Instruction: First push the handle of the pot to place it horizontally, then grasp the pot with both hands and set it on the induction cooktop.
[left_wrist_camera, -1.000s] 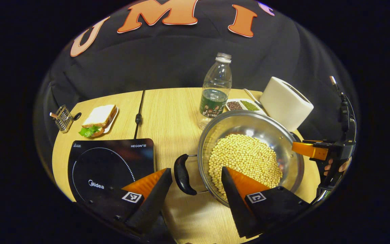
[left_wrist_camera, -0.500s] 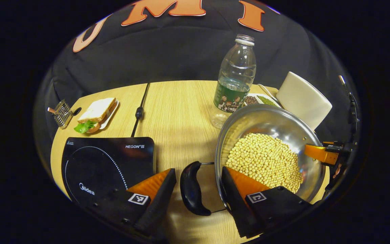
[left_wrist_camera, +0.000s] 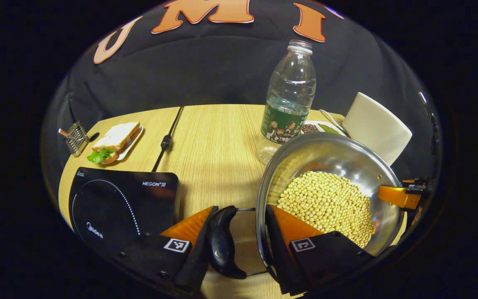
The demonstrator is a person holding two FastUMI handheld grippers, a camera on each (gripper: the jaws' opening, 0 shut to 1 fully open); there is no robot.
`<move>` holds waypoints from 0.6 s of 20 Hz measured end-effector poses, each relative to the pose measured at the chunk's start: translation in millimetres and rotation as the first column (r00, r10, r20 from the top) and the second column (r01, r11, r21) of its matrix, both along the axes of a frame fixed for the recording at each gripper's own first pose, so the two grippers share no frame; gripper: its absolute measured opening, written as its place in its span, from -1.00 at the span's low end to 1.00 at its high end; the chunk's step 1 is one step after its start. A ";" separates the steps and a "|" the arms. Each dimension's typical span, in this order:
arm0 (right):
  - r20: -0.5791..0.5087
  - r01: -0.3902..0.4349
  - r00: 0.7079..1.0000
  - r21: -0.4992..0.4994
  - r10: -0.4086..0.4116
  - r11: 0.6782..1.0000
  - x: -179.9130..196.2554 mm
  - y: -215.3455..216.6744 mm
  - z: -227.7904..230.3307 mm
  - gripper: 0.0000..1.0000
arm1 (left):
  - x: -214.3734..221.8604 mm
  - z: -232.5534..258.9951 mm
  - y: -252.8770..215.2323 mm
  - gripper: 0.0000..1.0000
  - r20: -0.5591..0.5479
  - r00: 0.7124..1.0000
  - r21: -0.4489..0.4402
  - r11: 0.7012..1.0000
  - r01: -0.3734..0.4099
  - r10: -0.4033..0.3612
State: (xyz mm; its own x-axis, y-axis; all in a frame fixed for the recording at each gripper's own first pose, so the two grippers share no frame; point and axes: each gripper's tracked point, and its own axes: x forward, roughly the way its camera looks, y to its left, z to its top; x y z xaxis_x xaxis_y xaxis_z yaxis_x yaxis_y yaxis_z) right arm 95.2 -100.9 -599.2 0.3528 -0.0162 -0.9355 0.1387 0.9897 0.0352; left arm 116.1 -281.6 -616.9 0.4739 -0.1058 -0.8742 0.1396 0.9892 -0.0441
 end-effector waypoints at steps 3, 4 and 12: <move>-0.012 0.006 1.000 -0.011 -0.006 1.000 -11.1 4.9 2.3 0.26 | -5.7 4.2 0.8 0.47 0.008 1.000 0.009 1.000 -0.006 0.006; -0.012 0.019 1.000 -0.003 -0.019 1.000 -16.7 6.2 7.0 0.26 | -7.7 7.8 2.4 0.48 0.014 1.000 0.012 1.000 0.000 0.000; 0.067 0.035 0.997 0.042 -0.038 0.998 -36.7 28.6 69.1 0.17 | -16.7 69.8 28.9 0.46 0.088 0.996 0.004 1.000 0.018 -0.018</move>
State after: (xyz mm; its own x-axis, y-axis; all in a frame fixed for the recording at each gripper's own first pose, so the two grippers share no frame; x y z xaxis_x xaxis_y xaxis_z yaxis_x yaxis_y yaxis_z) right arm 58.5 -72.3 -530.1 0.4149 0.0075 -0.9098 0.1708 0.9815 0.0860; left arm 99.4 -252.7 -547.1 0.5473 -0.1124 -0.8294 0.1603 0.9867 -0.0279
